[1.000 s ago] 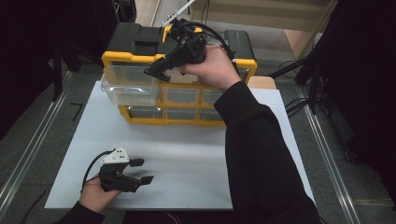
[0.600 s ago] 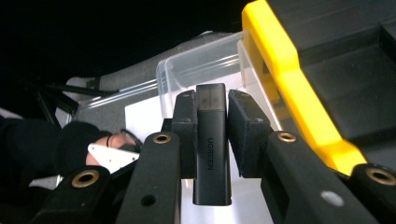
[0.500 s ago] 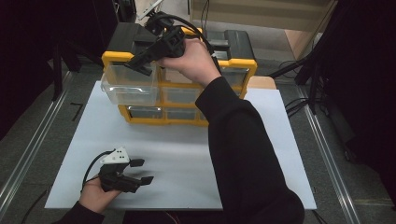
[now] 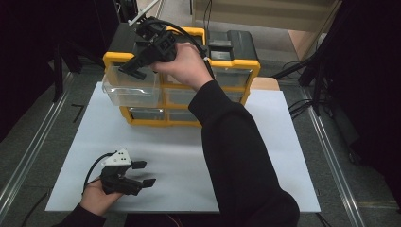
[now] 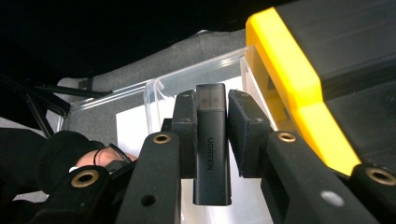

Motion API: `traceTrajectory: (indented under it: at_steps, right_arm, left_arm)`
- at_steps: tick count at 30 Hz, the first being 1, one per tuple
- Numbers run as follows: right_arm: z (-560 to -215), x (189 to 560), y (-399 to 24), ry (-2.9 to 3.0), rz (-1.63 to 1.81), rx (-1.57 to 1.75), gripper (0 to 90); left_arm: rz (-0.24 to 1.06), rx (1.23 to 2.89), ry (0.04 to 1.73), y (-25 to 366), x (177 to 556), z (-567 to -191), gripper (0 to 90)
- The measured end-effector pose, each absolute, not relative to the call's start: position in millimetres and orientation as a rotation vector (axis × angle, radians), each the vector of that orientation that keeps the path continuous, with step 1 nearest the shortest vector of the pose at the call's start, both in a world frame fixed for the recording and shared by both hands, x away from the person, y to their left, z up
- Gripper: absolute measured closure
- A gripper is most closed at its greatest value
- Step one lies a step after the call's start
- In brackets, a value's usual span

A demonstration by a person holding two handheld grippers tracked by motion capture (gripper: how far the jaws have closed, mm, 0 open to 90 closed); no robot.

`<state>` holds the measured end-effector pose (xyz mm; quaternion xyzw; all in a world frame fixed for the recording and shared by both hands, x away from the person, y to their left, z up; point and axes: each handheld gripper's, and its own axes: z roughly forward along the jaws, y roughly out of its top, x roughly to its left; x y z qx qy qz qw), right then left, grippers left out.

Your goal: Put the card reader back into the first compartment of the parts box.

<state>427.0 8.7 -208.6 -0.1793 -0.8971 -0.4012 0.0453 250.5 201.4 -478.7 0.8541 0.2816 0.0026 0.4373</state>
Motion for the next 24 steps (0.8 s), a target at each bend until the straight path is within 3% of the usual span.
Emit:
traceTrajectory:
  at_steps: [10, 13, 20, 24]
  right_arm:
    - [-221.6, 427.2, 7.5, -2.753, -1.193, -0.578, 69.7]
    - [-222.8, 427.0, 6.8, -2.719, -1.181, -0.624, 61.4]
    - [-214.7, 421.8, -3.9, -2.72, -1.249, -0.604, 56.1]
    - [-208.5, 417.1, -18.1, -2.721, -1.28, -0.594, 47.8]
  left_arm:
    - [0.004, 2.122, 0.701, 201.0, 250.5, -478.8, 25.2]
    - [0.005, 2.124, 0.699, 201.1, 250.5, -478.6, 25.3]
    - [0.005, 2.125, 0.699, 201.1, 250.4, -478.7, 25.3]
    - [0.008, 2.126, 0.699, 202.1, 250.4, -478.1, 25.3]
